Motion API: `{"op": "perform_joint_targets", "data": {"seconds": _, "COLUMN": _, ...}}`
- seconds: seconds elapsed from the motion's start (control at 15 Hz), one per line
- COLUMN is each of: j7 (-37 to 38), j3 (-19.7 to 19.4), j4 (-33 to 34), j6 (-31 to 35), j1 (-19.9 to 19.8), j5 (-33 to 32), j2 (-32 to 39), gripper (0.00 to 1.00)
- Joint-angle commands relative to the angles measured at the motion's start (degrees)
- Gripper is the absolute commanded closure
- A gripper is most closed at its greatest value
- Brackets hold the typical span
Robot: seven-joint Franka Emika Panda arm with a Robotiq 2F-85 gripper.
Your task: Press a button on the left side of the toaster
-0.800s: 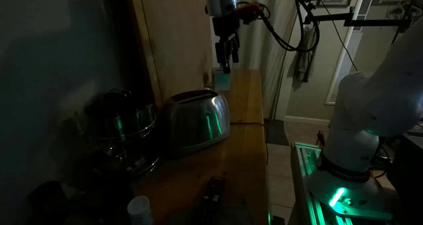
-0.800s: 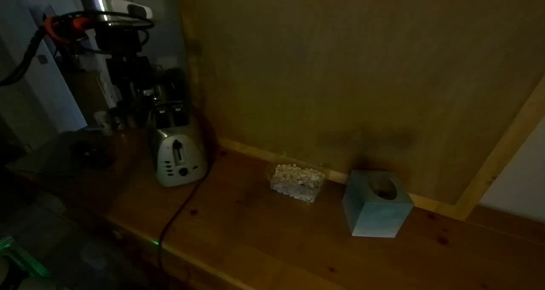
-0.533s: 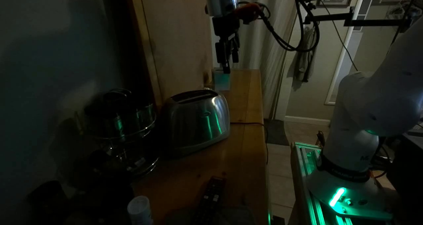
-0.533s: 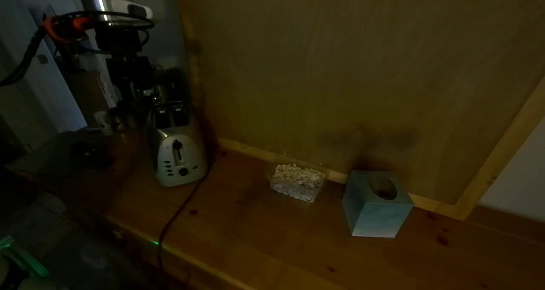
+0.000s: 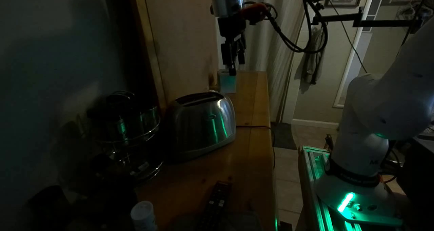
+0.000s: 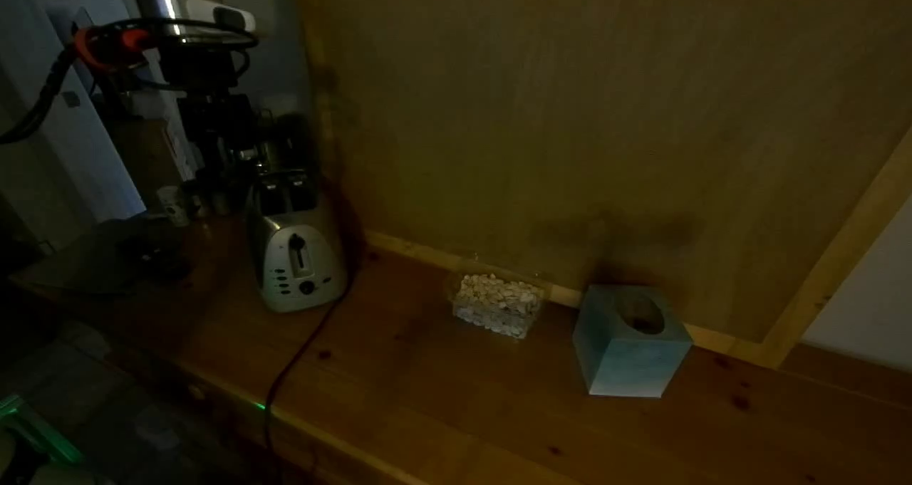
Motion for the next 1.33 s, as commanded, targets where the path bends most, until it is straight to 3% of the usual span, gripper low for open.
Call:
{"op": "perform_joint_targets", "data": {"seconds": 0.0, "j7": 4.3, "j3": -3.0, "j4": 1.7, "j6": -1.6, "j1": -0.8, "j5": 2.9, "j2": 1.2, "gripper": 0.00}}
{"op": "perform_joint_targets", "data": {"seconds": 0.53, "j7": 4.1, "j3": -15.3, "j4": 0.8, "j6": -0.6, "j1": -6.2, "j5": 12.7, "j2": 5.1, "gripper": 0.00}}
{"op": "perform_joint_targets", "data": {"seconds": 1.13, "j7": 8.7, "j3": -20.4, "j4": 0.2, "j6": 2.0, "j1": -10.0, "j5": 30.8, "j2": 16.6, "gripper": 0.00}}
{"op": "perform_joint_targets", "data": {"seconds": 1.2, "j7": 7.2, "j3": -19.2, "j4": 0.0, "j6": 0.7, "j1": -9.7, "j5": 26.9, "j2": 14.6, "gripper": 0.00}}
{"op": "perform_joint_targets", "data": {"seconds": 1.27, "j7": 7.4, "j3": -19.6, "j4": 0.0, "j6": 1.2, "j1": -10.0, "j5": 28.2, "j2": 15.7, "gripper": 0.00}}
